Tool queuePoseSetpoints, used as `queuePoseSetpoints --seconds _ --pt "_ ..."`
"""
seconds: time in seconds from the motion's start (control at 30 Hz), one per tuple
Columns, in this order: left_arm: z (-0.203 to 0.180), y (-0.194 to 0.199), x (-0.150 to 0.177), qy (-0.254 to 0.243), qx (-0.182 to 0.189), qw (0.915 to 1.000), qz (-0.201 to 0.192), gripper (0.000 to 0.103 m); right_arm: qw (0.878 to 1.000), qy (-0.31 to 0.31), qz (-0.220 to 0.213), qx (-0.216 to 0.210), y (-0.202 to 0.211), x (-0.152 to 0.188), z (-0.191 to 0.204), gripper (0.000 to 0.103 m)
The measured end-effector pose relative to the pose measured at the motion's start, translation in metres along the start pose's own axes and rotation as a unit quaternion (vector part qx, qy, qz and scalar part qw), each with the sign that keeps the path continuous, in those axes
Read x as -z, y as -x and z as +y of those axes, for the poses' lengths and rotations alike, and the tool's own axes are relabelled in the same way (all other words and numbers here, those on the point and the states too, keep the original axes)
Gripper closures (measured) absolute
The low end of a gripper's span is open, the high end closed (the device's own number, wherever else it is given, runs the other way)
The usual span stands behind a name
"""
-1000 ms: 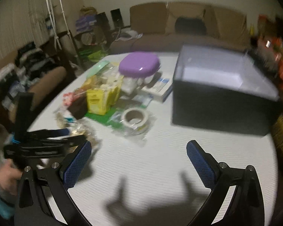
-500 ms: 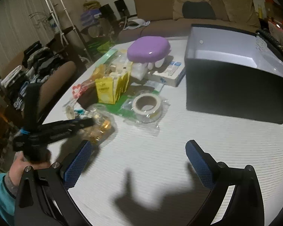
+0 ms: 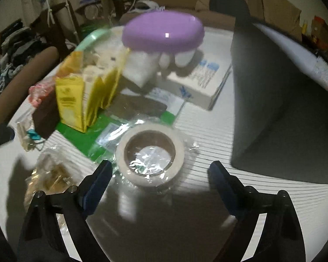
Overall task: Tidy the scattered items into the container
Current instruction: 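Close the left gripper on the gold-item bag while the right grasps the bagged tape roll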
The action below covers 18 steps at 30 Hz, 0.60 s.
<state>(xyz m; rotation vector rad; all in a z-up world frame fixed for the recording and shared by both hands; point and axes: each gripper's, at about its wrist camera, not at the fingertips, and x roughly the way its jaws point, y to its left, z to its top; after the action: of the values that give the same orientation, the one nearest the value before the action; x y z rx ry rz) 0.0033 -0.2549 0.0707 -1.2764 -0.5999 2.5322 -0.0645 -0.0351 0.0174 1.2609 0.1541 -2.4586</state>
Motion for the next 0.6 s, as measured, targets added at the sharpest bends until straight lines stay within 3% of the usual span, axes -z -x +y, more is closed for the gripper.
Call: queuePoseSetpoints --seconds 0.03,0.07,0.13,0.23,0.3,0.5,0.53,0.6 --pt "-0.002 -0.004 0.003 -0.005 0.002 0.9999 0.009 0.057 1.000 0.000 -0.002 -0.003 -0.001 -0.001 -0.001 0.012" --pt "-0.007 -0.008 0.006 -0.015 0.001 0.9997 0.018 0.040 1.000 0.001 -0.004 -0.007 -0.001 -0.001 -0.001 0.021" --pt "-0.016 -0.011 0.011 -0.037 -0.008 0.9991 0.020 0.028 1.000 0.002 -0.003 -0.024 0.002 -0.002 -0.002 0.040" --pt "-0.031 -0.018 0.017 -0.068 -0.015 0.9970 0.033 0.023 0.999 0.001 0.003 -0.039 0.006 0.000 -0.006 0.043" --pt "-0.040 -0.028 0.023 -0.092 -0.040 0.9938 0.048 0.023 0.999 -0.006 0.005 -0.049 0.011 0.004 -0.014 0.043" --pt "-0.055 -0.063 0.048 -0.169 -0.127 0.9738 0.083 0.023 0.997 -0.032 -0.003 -0.076 0.045 0.024 -0.035 0.043" --pt "-0.057 -0.064 0.051 -0.175 -0.129 0.9727 0.082 0.024 0.996 -0.033 -0.005 -0.082 0.054 0.029 -0.037 0.043" --pt "-0.058 -0.064 0.051 -0.173 -0.126 0.9737 0.079 0.040 0.995 -0.036 -0.010 -0.095 0.074 0.037 -0.043 0.043"
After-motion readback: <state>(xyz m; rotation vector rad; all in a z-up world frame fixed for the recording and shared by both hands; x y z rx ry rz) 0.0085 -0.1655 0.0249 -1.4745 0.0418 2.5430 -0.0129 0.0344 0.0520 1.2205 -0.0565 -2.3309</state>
